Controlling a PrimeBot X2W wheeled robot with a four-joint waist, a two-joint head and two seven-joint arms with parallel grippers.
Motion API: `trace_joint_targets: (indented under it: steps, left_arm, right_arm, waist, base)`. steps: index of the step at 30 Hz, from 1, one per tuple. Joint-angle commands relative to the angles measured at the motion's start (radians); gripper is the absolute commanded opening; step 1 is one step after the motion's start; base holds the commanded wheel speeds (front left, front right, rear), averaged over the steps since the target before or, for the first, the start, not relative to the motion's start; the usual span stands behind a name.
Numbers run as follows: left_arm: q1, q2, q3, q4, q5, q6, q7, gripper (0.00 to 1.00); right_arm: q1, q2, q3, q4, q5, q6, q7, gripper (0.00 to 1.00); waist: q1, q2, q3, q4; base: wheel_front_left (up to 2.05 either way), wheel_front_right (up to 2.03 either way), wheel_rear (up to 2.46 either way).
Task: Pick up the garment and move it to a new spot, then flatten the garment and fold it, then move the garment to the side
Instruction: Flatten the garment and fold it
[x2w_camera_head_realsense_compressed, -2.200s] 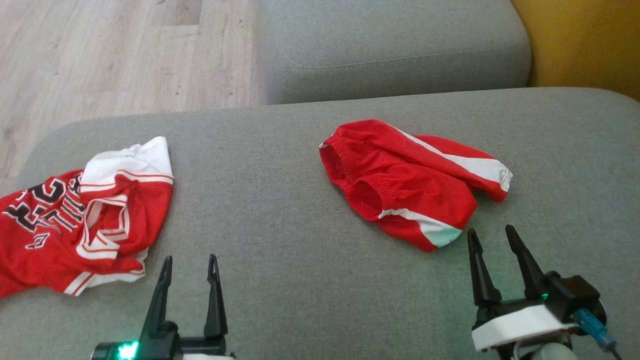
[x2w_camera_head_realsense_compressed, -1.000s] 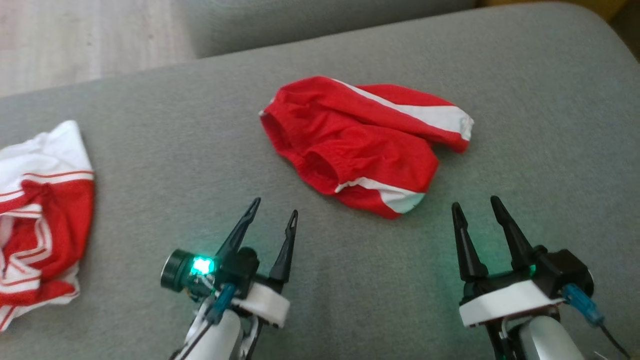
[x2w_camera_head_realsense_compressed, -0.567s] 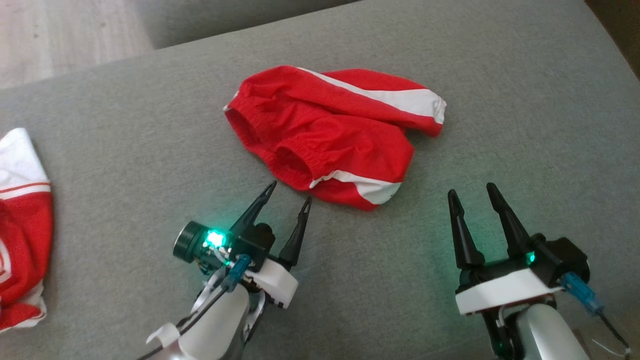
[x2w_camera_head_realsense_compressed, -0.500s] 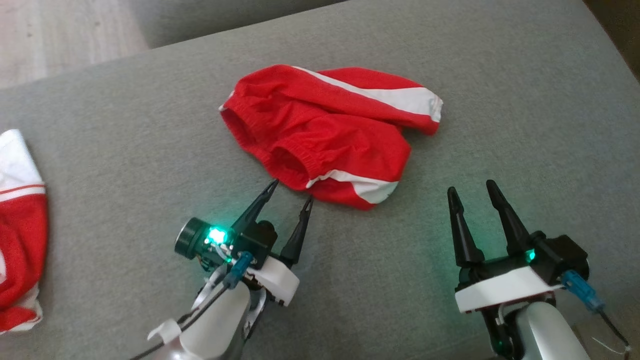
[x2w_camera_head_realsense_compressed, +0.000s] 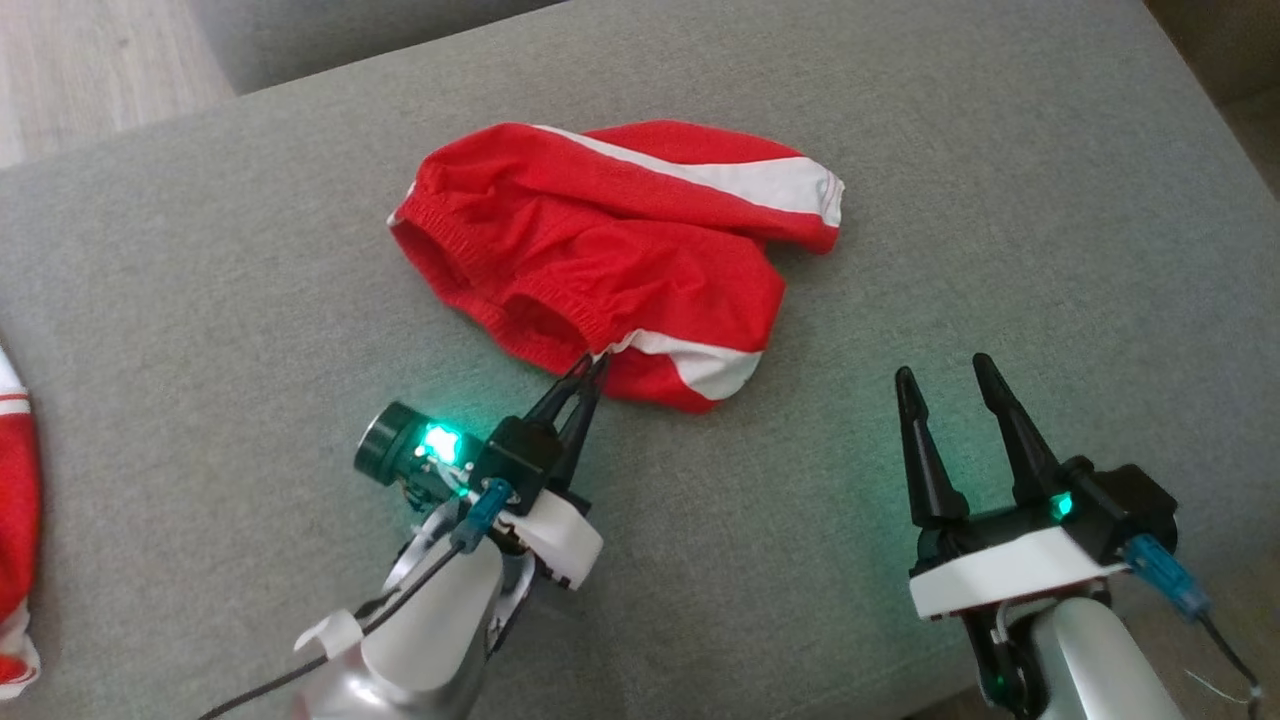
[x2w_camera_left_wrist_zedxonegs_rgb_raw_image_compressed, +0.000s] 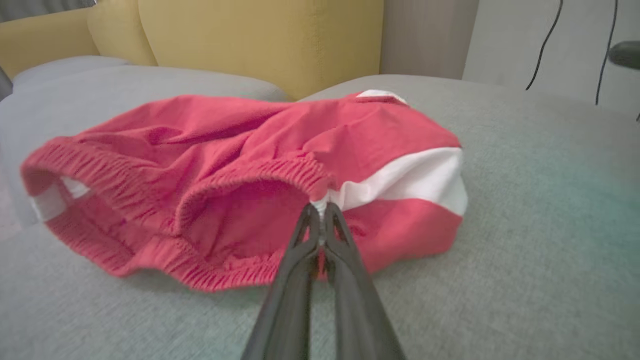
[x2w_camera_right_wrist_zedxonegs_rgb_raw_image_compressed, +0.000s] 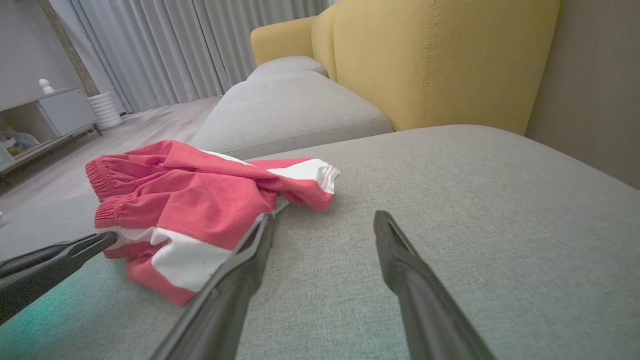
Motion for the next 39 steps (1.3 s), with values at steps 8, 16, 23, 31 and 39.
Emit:
trace_joint_targets:
  steps: [8, 16, 23, 31, 39]
  left_arm:
    - [-0.073, 0.002, -0.015, -0.142, -0.007, -0.075, -0.008, 0.0]
    - [-0.304, 0.024, -0.024, -0.258, -0.018, -0.116, -0.008, 0.0]
    - [-0.418, 0.086, 0.035, -0.389, -0.037, -0.119, 0.008, 0.0]
    - [-0.178, 0.226, 0.052, -0.427, -0.125, -0.119, 0.109, 0.0]
    - [0.01, 0.342, 0.104, -0.383, -0.178, -0.091, 0.099, 0.0]
  right_arm:
    - [-0.023, -0.003, 0.016, -0.023, 0.014, 0.007, -0.004, 1.0]
    - [0.005, -0.003, 0.021, -0.017, 0.028, 0.007, -0.004, 1.0]
    - [0.034, -0.003, 0.012, -0.017, 0.037, 0.007, -0.004, 1.0]
    - [0.047, -0.003, 0.009, -0.02, 0.039, 0.007, -0.004, 1.0]
    - [0.027, -0.003, -0.02, -0.014, 0.035, 0.007, -0.004, 1.0]
  waist:
    - [0.0, 0.0, -0.036, 0.0]
    - [0.0, 0.0, -0.113, 0.008]
    - [0.0, 0.0, -0.162, 0.041]
    - [0.0, 0.0, -0.157, 0.097]
    - [0.0, 0.0, -0.121, 0.161]
  base:
    - [0.0, 0.0, 0.0]
    - [0.0, 0.0, 0.0]
    - [0.0, 0.0, 0.0]
    - [0.0, 0.0, 0.0]
    - [0.0, 0.0, 0.0]
